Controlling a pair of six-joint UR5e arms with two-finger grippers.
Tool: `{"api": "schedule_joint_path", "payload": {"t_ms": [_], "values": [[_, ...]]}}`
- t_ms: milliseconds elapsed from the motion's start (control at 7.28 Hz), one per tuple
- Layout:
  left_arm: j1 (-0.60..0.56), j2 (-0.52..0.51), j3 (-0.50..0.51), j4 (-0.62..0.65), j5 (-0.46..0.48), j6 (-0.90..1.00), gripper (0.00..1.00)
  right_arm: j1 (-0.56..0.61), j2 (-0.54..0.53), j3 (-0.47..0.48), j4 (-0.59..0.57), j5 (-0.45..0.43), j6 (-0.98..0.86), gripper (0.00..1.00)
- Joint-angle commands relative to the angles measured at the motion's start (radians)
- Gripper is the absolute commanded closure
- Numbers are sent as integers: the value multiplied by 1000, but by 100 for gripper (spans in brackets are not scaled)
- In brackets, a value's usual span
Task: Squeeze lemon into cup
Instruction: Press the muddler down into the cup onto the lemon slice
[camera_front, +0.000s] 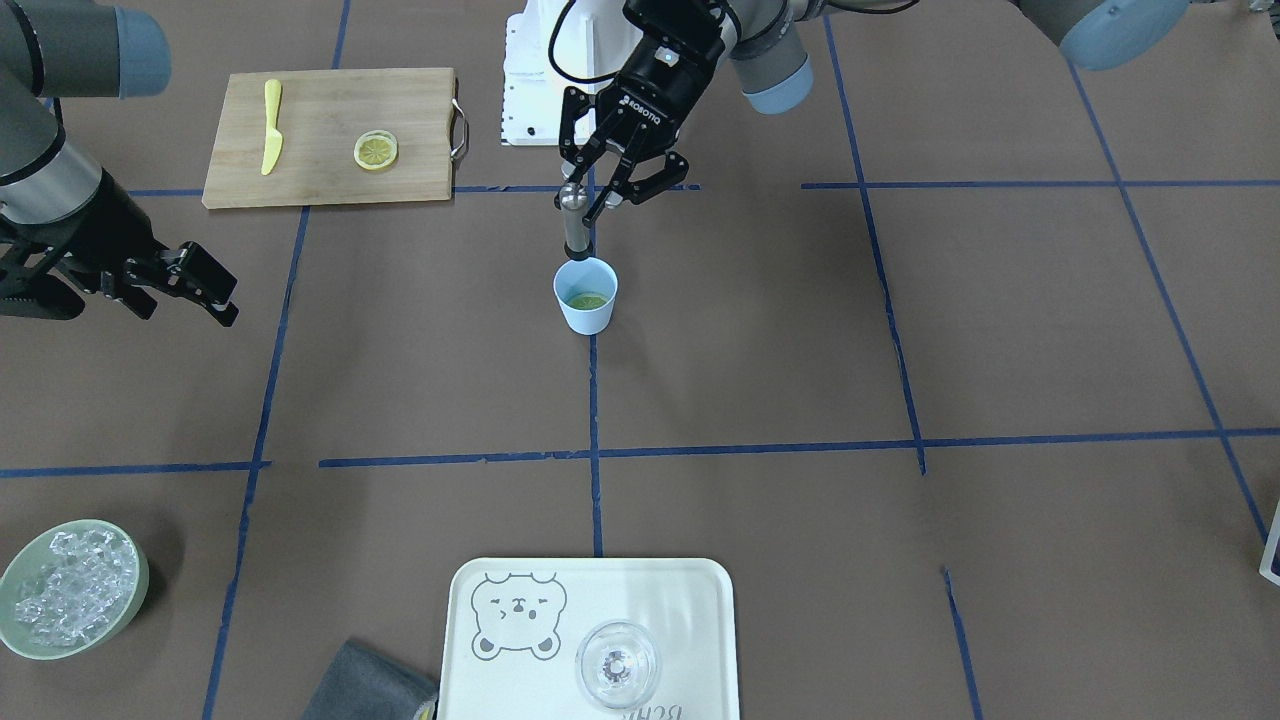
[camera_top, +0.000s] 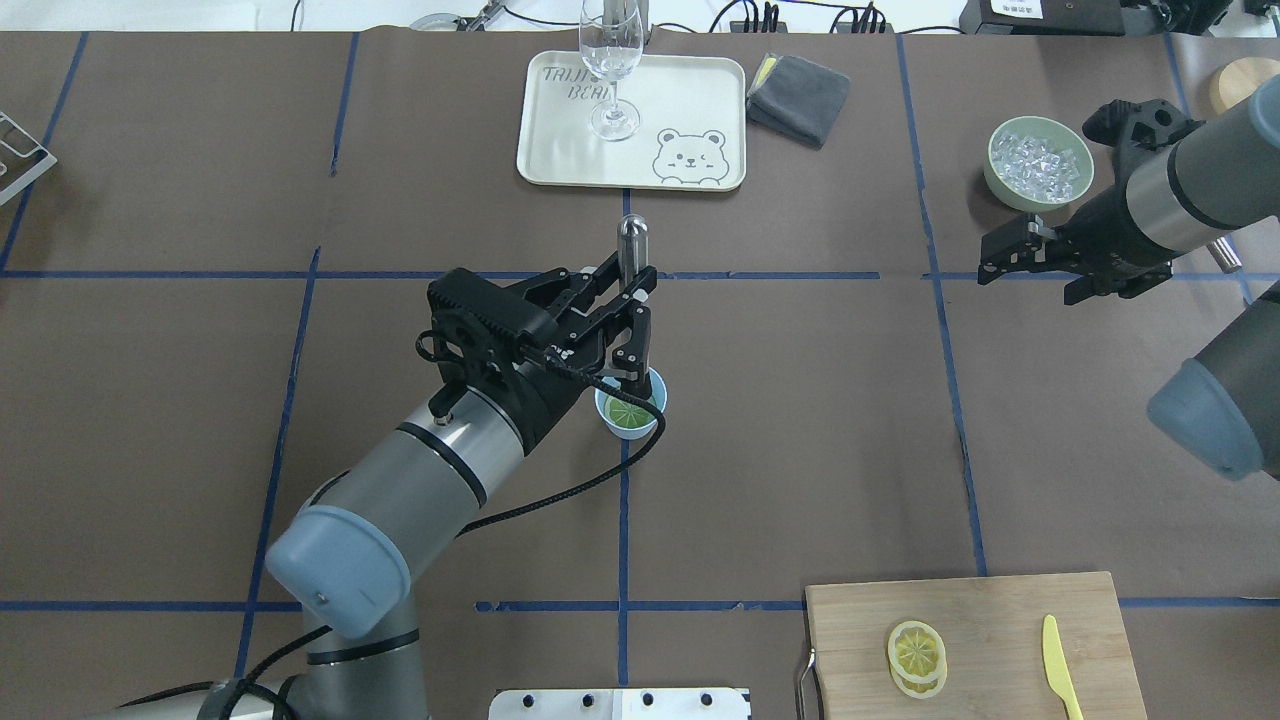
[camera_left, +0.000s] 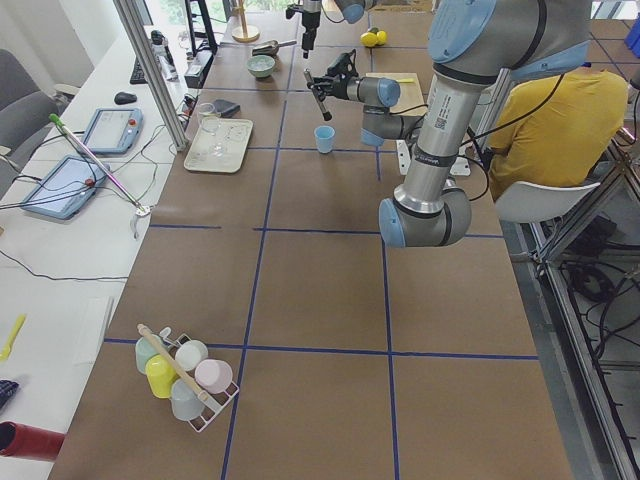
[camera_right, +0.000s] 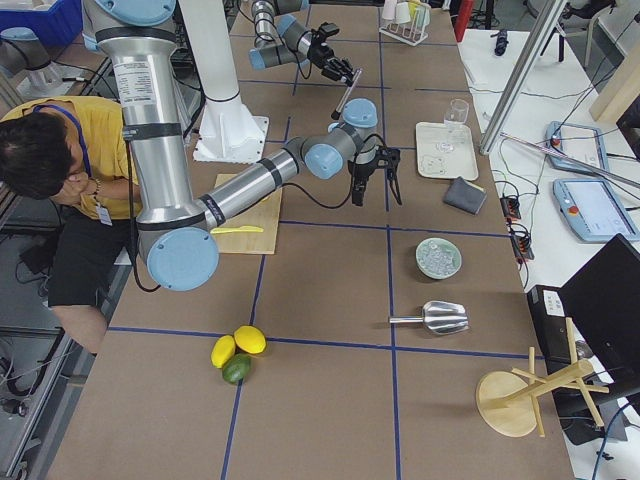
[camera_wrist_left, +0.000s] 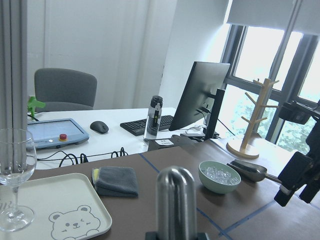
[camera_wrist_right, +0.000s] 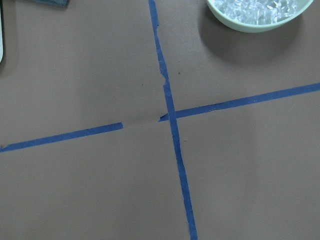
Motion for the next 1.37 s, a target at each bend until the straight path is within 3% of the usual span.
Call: {"api": "schedule_joint_path", "payload": {"t_ms": [0, 1237], "values": [[45, -21, 58, -14, 133, -1, 100, -1, 0, -1, 0, 1, 2, 0], [46, -70, 231, -18, 133, -1, 100, -2, -3, -9, 0, 0, 9, 0]]}}
